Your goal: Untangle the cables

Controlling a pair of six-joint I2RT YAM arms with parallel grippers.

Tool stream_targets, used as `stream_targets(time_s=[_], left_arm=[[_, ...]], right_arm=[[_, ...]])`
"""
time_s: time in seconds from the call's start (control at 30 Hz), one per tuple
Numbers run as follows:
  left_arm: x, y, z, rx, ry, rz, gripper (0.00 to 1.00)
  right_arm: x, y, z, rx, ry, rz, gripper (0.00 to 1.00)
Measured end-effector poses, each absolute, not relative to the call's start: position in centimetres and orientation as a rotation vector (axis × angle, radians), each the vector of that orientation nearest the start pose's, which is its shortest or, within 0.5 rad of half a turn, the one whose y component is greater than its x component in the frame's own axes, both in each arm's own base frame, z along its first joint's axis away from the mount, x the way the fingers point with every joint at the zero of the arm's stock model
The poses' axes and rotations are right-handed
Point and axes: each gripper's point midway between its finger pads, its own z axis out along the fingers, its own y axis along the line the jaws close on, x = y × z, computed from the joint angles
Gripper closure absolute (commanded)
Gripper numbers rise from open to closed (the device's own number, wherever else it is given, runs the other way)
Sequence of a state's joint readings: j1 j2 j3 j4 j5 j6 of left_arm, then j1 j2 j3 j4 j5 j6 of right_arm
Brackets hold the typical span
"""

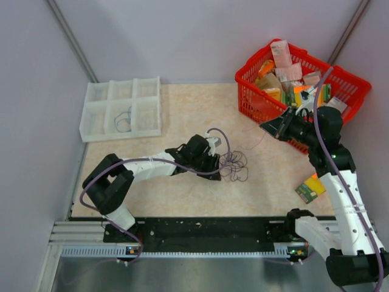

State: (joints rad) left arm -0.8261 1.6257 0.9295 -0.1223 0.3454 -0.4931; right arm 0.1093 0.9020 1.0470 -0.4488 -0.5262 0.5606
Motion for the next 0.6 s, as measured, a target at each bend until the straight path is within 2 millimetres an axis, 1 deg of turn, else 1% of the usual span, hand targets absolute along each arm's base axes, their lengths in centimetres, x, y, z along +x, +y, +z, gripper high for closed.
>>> stream_targets(time_s=[0.13, 0.27, 0.4, 0.43, 0.5, 0.53, 0.6], left_arm=[[21.1, -34.3, 6.1, 0.585, 2.540, -0.943, 0.59], [22.1, -34.4, 5.9, 0.550, 2.535, -0.893, 0.65], [22.7, -34.4, 5.9, 0.517, 2.528, -0.876, 0.80], [22.7, -34.5, 5.9, 0.512, 2.529, -0.878, 0.85], [22.8, -34.6, 5.9, 0.509, 2.530, -0.878, 0.98], [22.8, -34.6, 5.8, 0.506, 2.532, -0.875, 1.00], [22.9, -34.5, 5.6, 0.506, 2.536, -0.867, 1.00]], right_arm=[[27.0, 13.8, 31.9, 0.056, 1.937, 0.945, 1.00], [26.7, 13.7, 32.0, 0.052, 1.930, 0.946, 1.00], [26.5, 13.7, 31.8, 0.051, 1.931, 0.946, 1.00], [26.5, 13.7, 31.7, 0.051, 1.933, 0.946, 1.00], [26.4, 13.7, 31.3, 0.053, 1.942, 0.947, 1.00], [26.4, 13.7, 31.3, 0.054, 1.944, 0.946, 1.00], [26.4, 13.7, 31.0, 0.054, 1.948, 0.940, 1.00]])
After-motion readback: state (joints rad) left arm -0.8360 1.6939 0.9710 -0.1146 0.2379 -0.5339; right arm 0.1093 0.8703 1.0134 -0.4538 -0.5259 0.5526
